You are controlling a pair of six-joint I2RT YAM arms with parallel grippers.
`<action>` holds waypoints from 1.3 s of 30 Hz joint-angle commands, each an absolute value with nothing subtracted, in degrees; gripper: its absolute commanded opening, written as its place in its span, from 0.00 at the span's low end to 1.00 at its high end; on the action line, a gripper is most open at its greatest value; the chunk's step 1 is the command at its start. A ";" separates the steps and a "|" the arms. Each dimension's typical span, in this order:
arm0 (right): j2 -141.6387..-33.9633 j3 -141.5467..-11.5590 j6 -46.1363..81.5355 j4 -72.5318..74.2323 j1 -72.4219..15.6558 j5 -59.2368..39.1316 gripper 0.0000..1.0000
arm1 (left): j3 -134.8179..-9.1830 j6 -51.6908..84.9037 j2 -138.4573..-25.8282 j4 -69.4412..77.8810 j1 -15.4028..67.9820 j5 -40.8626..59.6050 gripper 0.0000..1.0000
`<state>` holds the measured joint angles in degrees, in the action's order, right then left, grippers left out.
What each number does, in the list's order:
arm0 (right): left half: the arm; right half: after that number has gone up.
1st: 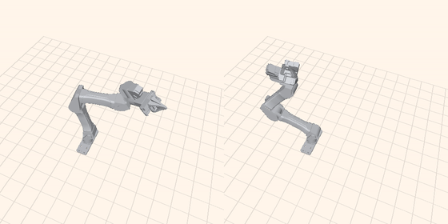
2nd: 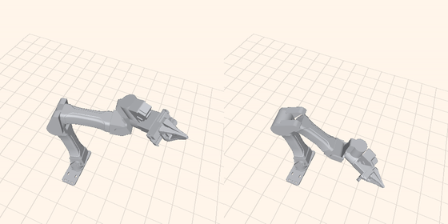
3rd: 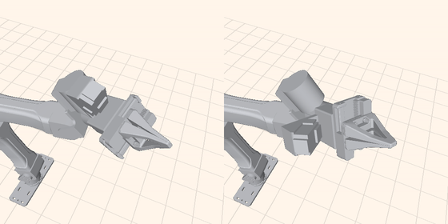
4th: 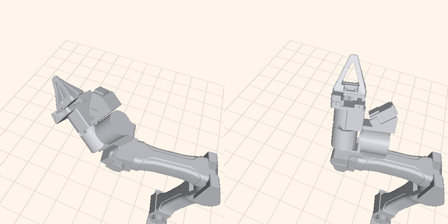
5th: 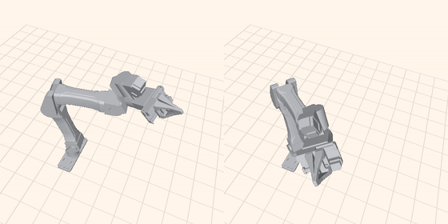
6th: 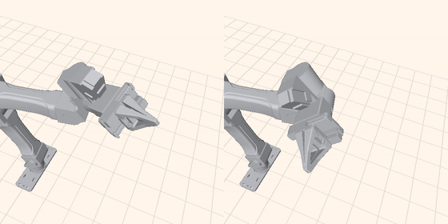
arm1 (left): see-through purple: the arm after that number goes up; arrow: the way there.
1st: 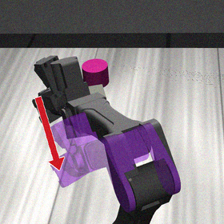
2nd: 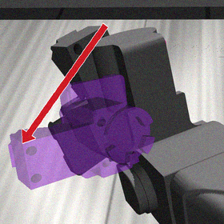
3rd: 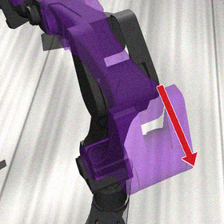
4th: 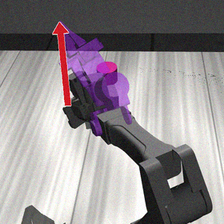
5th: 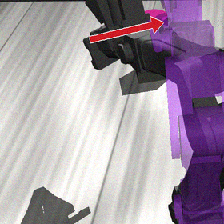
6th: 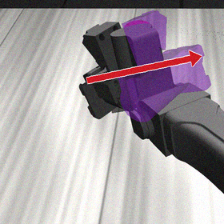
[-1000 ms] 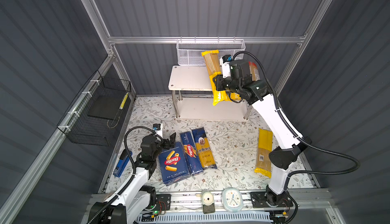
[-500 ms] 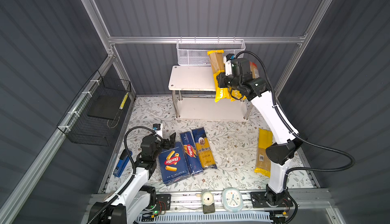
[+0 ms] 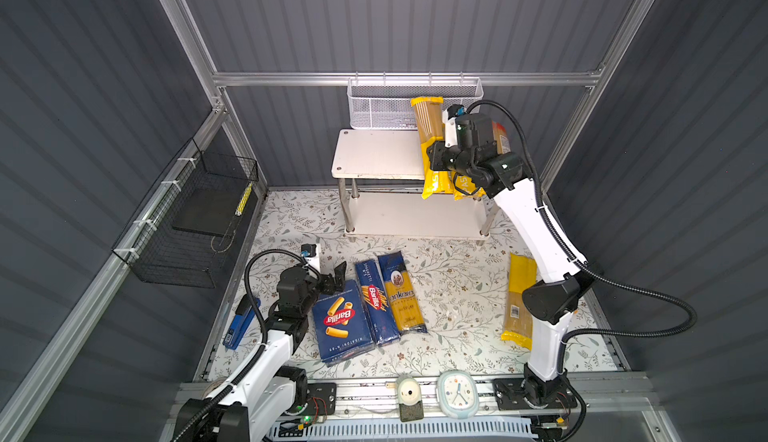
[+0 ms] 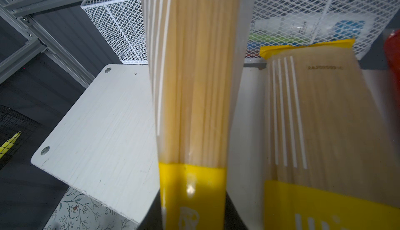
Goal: Place and organize the pasta boxes and bags onto the shelf
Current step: 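Lower the PASTATIME bag onto the upper shelf beside the other bag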
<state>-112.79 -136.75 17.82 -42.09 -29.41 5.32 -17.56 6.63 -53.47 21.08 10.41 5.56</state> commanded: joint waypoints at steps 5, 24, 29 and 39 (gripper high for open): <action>-113.20 -138.99 18.11 -32.59 -28.81 6.62 0.00 | -17.31 6.42 -52.97 22.07 10.37 4.57 1.00; -113.32 -135.02 19.75 -28.89 -28.46 8.14 0.12 | -17.09 7.05 -52.53 21.97 10.38 2.81 1.00; -112.24 -131.50 21.15 -25.90 -28.46 7.88 0.23 | -16.88 7.06 -52.12 22.05 10.39 2.81 1.00; -111.89 -129.82 21.97 -24.72 -28.50 8.61 0.29 | -16.83 7.07 -52.03 22.06 10.37 2.88 0.99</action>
<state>-112.71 -130.47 22.11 -30.87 -29.06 6.44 -17.26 6.66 -52.97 21.08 10.41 3.38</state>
